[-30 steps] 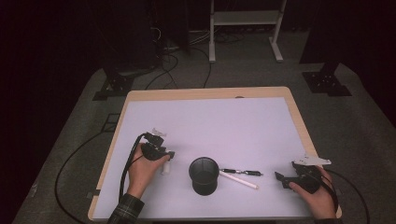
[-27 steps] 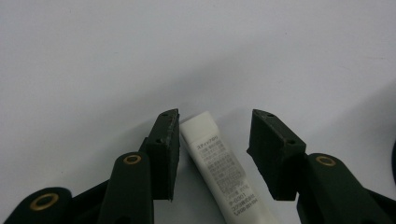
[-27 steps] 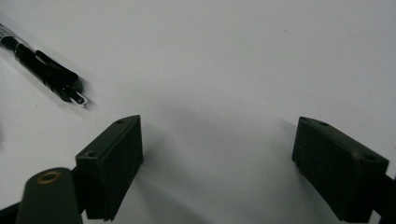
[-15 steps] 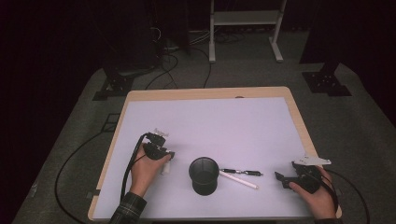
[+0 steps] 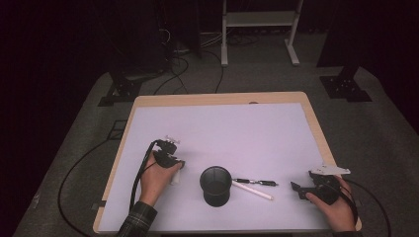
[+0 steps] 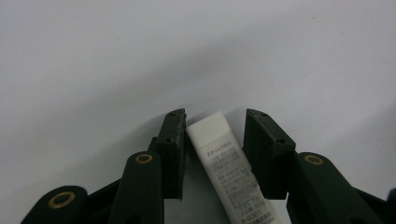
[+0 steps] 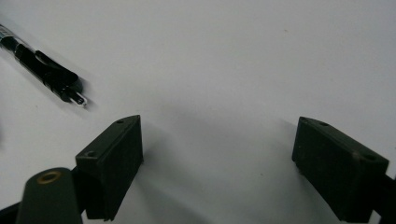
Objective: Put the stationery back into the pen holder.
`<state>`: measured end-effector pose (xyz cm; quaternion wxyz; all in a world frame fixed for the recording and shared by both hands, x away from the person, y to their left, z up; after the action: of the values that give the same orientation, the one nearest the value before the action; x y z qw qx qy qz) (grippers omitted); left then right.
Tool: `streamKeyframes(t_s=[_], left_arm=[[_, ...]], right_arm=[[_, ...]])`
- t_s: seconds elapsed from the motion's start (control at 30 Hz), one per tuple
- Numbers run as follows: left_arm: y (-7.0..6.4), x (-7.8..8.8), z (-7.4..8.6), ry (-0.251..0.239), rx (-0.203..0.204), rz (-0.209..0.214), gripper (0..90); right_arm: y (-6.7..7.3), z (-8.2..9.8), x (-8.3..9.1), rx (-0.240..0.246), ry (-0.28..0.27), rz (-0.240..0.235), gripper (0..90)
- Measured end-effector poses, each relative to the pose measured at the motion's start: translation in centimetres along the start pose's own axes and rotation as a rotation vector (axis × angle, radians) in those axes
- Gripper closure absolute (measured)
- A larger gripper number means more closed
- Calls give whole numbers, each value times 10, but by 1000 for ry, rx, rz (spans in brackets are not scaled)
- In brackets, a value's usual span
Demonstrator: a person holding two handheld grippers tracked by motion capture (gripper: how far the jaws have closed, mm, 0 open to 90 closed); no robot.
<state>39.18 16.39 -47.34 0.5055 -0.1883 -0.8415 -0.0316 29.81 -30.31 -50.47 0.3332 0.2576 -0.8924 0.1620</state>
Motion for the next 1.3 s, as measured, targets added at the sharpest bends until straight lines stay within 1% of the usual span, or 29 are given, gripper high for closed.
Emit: streamKeyframes(t_s=[0.13,0.2,0.27,0.47,0.7,0.73,0.9,1.3], left_arm=[[0,-1,-3,21,7,-6,612],[1,-1,-4,31,3,-7,620],[1,-1,-5,36,15,-5,633],[3,-1,-7,41,23,-3,661],[2,-2,-9,59,9,-23,686],[2,-2,-9,64,-1,-28,692],[1,-2,-9,65,-12,-36,701],[2,-2,-8,57,-37,-22,711]], right_arm=[[0,0,0,0,0,0,153],[0,0,0,-1,0,0,153],[0,0,0,-1,0,0,153],[0,0,0,0,0,0,153],[0,0,0,0,0,0,153],[0,0,0,0,0,1,153],[0,0,0,0,0,0,153],[0,0,0,-1,0,0,153]])
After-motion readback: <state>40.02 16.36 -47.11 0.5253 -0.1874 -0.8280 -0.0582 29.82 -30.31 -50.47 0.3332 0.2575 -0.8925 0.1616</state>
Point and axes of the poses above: each handheld gripper's, and its own axes: x roughly backward along the jaws, z roughly out of its underside, y roughly to its left, the point moved 3 cm from there along -x, roughly forward along the jaws, and after that the axes turned 11 degrees about x, right-handed, at the moved point
